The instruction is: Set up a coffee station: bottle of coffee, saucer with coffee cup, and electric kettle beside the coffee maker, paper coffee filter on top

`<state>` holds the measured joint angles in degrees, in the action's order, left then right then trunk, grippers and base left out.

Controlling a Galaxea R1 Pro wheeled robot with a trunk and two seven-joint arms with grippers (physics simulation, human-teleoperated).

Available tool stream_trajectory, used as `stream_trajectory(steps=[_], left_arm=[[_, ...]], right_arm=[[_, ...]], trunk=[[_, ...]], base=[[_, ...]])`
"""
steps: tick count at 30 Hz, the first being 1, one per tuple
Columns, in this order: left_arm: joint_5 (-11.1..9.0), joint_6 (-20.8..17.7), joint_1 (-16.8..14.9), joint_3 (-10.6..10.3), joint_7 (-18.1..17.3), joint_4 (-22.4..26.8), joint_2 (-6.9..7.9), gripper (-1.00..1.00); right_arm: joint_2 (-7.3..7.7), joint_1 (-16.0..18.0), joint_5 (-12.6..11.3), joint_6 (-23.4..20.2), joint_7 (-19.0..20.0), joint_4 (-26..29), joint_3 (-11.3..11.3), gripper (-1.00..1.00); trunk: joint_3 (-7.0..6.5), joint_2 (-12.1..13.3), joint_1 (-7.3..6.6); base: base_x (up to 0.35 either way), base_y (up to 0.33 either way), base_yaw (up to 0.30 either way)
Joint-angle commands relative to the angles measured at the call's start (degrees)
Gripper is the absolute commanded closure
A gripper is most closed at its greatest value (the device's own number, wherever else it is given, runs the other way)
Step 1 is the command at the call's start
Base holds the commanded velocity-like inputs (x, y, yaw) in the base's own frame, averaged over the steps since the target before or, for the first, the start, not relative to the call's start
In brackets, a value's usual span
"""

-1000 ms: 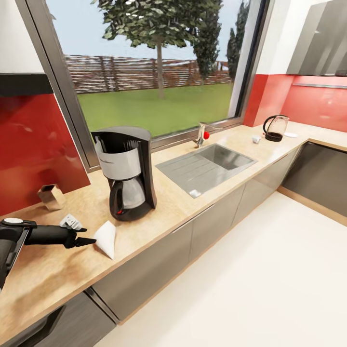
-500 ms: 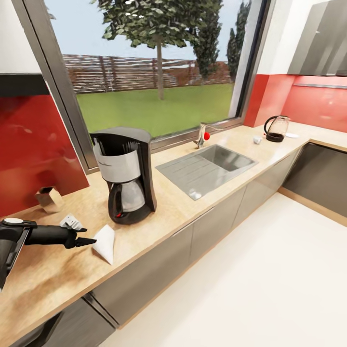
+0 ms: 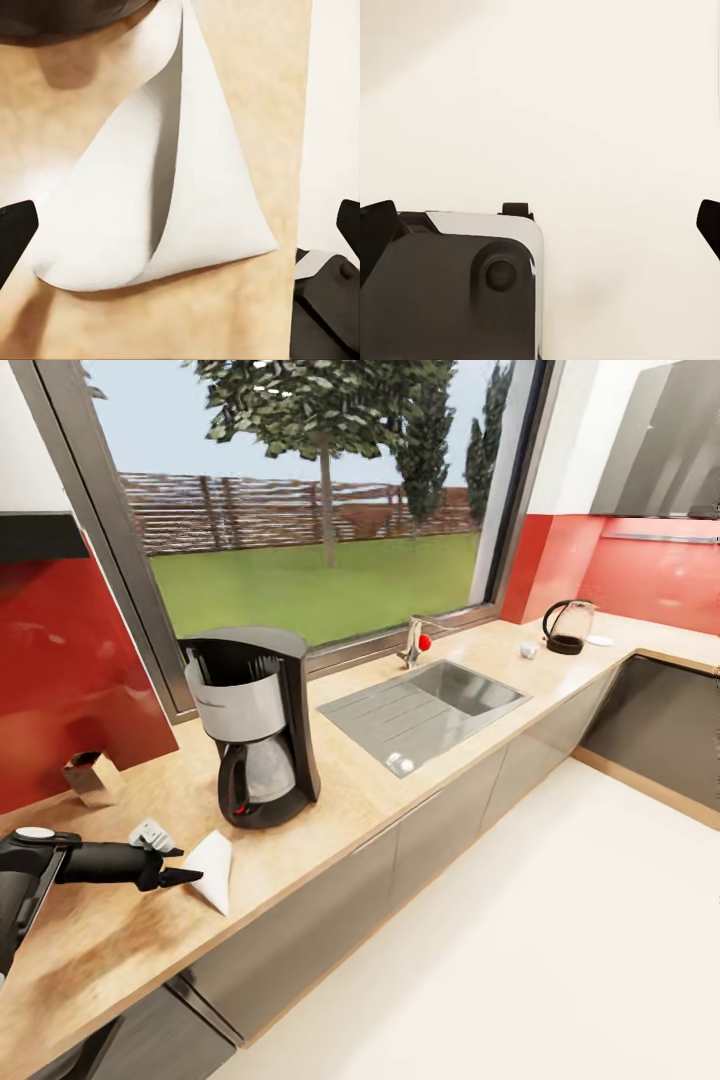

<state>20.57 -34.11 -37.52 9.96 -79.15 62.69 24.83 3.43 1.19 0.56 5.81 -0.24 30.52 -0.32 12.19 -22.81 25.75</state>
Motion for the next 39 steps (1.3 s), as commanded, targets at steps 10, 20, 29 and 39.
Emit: stream_trajectory(steps=[10, 20, 29, 39], left_arm=[[0.44, -0.60, -0.01, 0.14, -0.47, 0.07, 0.02, -1.00], [0.35, -0.60, -0.01, 0.14, -0.56, -0.29, -0.04, -1.00], [0.35, -0.60, -0.01, 0.15, -0.55, -0.36, -0.04, -1.00], [0.34, -0.42, 0.76, 0.15, -0.56, -1.01, -0.20, -1.00]], right_arm=[[0.00, 0.04, 0.06, 0.16, -0.02, -0.03, -0.03, -1.00], [0.00, 0.04, 0.06, 0.17, -0.02, -0.03, -0.03, -1.00], [0.00, 0.04, 0.06, 0.16, -0.02, -0.03, -0.02, -1.00], [0.00, 0.04, 0.06, 0.17, -0.02, -0.03, -0.01, -1.00]], trunk=[[0.11, -0.11, 0.03], [0.03, -0.11, 0.03], [0.01, -0.11, 0.03], [0.01, -0.11, 0.03]], base=[[0.000, 0.000, -0.035], [0.000, 0.000, -0.102], [0.000, 0.000, -0.029], [0.000, 0.000, -0.105]])
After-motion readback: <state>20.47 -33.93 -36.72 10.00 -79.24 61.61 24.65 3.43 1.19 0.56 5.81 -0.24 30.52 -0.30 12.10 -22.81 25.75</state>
